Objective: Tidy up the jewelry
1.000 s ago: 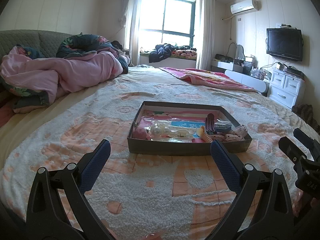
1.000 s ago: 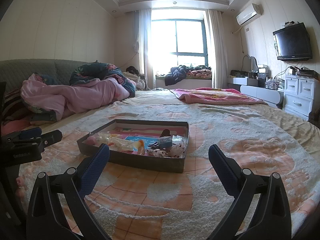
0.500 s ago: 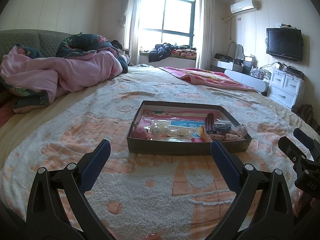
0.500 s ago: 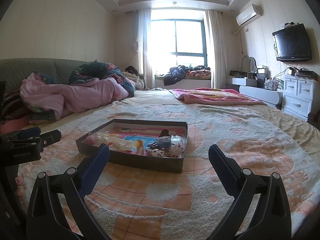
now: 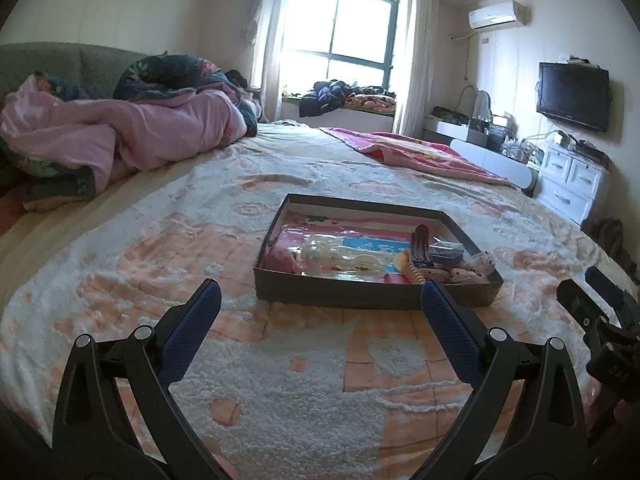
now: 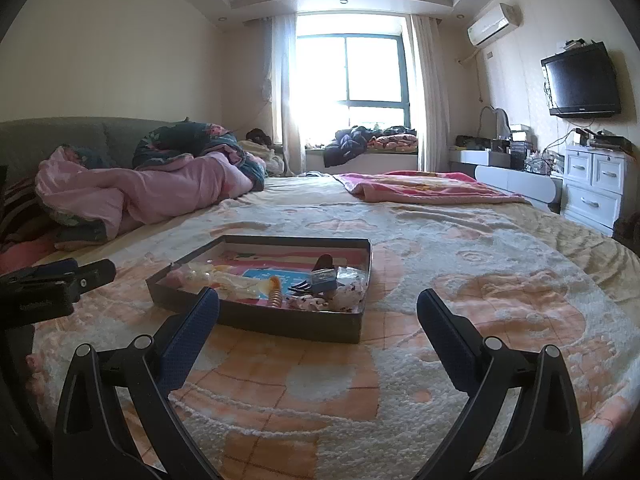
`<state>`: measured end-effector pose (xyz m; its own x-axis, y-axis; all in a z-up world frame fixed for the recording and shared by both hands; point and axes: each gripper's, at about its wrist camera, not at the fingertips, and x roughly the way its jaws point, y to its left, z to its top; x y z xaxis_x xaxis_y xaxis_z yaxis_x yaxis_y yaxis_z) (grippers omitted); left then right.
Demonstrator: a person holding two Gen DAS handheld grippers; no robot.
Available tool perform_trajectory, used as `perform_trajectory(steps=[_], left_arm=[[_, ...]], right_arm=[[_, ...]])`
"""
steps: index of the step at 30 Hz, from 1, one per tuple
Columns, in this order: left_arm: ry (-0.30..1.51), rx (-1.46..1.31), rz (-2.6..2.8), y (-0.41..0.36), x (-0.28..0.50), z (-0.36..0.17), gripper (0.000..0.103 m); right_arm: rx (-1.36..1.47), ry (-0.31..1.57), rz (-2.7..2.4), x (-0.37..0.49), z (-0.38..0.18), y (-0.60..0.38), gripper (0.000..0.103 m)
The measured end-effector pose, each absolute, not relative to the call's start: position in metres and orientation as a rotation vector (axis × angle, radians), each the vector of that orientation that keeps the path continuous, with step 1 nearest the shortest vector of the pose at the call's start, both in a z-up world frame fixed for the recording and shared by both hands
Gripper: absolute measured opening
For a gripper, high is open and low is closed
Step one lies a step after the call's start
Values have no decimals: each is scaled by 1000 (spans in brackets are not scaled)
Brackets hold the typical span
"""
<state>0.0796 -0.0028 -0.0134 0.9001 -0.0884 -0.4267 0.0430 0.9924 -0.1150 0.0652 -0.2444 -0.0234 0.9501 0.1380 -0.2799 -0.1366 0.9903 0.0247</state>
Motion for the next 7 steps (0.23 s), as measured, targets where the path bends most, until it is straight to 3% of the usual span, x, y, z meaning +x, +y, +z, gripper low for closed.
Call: perform_trajectory(steps=[4,7], left_arm=[[514,-142,59,30,106,-17,92],[604,-132,233,70,145,-21,92]], right_arm=[[70,335,48,94,-19,-275,96],[131,474,-120,155,-18,-325,96]])
